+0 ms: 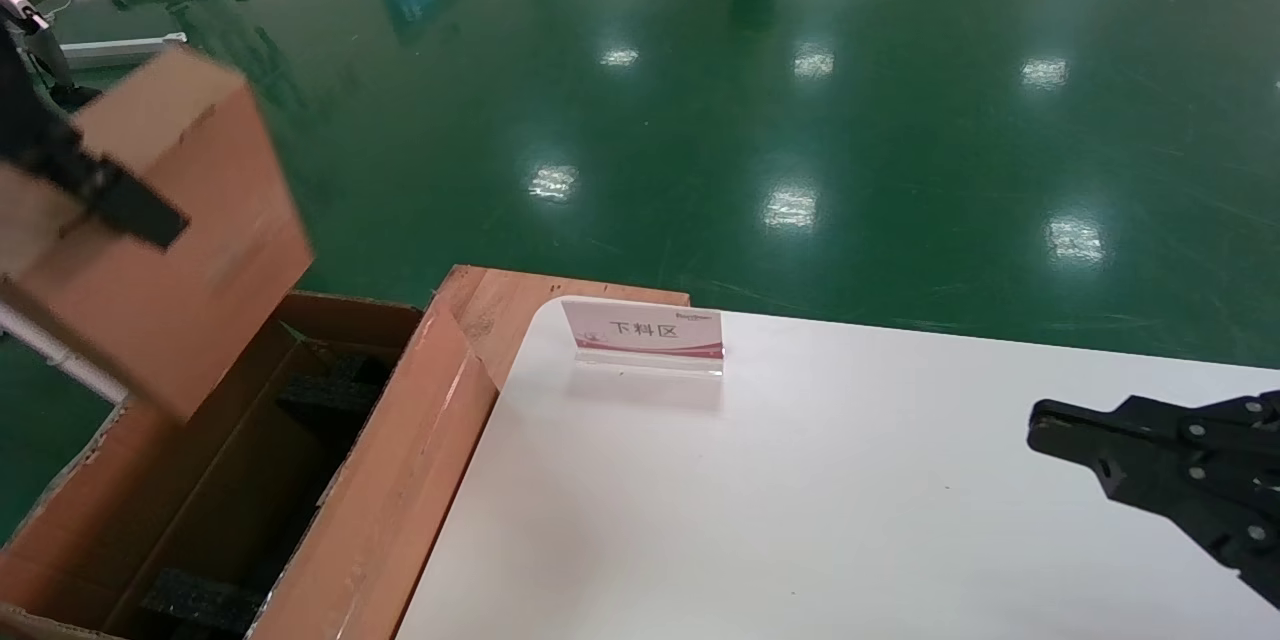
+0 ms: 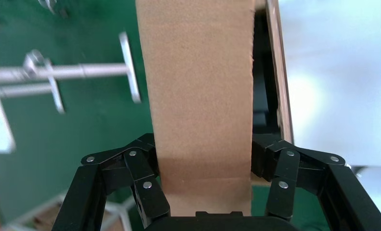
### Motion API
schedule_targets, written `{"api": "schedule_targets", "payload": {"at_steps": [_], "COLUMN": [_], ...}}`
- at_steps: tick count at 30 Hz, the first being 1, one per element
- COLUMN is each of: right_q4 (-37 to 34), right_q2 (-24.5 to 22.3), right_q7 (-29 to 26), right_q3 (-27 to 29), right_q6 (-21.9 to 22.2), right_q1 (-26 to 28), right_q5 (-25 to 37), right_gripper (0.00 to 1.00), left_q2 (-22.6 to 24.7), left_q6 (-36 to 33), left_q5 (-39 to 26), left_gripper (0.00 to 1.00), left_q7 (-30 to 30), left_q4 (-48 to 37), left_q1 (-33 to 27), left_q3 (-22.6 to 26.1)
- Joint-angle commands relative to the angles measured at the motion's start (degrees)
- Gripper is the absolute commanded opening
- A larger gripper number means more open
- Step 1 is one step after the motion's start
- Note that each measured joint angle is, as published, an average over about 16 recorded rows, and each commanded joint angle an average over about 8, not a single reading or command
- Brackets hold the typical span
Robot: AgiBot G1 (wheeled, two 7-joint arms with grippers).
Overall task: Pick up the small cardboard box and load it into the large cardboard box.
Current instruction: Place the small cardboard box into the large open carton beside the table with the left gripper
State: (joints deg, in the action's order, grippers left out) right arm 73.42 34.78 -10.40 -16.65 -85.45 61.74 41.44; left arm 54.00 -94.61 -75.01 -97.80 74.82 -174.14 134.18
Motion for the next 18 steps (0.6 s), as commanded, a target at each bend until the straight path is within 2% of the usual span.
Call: {"api": "schedule_targets", "payload": {"at_steps": [1, 8, 18], "right_q4": [0.0, 0.0, 0.0], "right_q2": [0.0, 0.0, 0.0], "right_q7": [0.0, 0.0, 0.0], "right_q3": [0.0, 0.0, -0.1], "right_q6": [0.0, 0.0, 0.0], "right_q1": [0.0, 0.0, 0.0], "right_q5": [0.0, 0.0, 0.0], "right_gripper": [1.0, 1.0, 1.0], "left_q2": [-0.5, -2.1, -9.4], "left_q6": [0.1, 0.4, 0.6], "left_q5": [1.0, 0.0, -3.6], "left_gripper": [0.0, 0.0, 0.0], "left_q7": [-2.2, -4.9, -6.0], "left_q4": [1.5, 2.9, 4.0], "left_q1": [-0.2, -0.2, 0.3], "left_q3": [2.3, 4.2, 1.0]}}
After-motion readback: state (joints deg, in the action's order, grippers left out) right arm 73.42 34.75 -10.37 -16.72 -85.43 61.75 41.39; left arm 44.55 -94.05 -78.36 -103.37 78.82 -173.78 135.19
